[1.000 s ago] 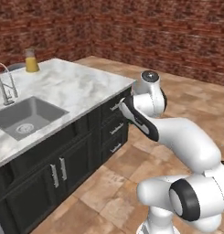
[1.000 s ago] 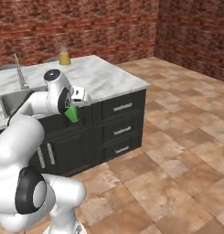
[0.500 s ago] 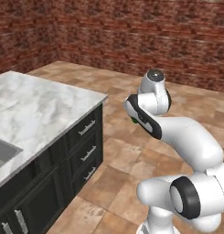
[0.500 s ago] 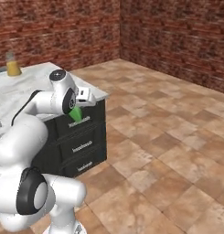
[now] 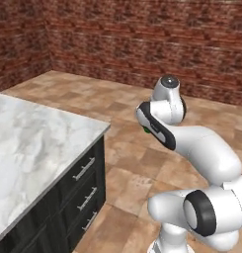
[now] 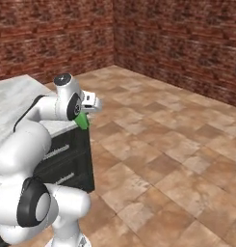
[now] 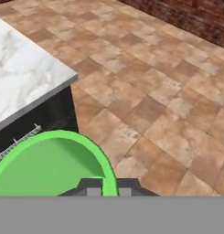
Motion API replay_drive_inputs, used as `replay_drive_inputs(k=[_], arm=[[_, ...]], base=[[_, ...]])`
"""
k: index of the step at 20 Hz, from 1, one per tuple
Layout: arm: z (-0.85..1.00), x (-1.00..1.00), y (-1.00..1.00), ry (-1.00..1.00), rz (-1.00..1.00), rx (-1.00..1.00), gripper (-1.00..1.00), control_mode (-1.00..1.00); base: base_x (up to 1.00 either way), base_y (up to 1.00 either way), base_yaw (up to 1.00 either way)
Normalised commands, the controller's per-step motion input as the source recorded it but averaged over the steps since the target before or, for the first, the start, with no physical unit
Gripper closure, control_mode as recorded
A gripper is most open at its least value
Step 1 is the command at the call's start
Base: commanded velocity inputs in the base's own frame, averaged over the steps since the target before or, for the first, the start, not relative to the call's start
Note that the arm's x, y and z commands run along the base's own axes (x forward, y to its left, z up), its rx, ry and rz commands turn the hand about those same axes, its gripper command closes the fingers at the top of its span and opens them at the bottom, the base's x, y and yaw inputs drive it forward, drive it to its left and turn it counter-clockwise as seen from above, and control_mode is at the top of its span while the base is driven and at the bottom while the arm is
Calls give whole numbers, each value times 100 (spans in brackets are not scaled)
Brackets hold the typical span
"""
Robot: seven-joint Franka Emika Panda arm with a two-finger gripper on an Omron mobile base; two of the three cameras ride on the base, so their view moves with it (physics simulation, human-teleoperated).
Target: Place the pitcher and cup on the dining counter for serving.
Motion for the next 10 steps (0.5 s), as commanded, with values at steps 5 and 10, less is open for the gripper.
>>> replay_drive_inputs(k=[5,10], arm=[[0,0,0,0,0,0,100,100],[0,0,0,0,0,0,100,100]], base=[[100,-48,-11],[100,-42,-22]])
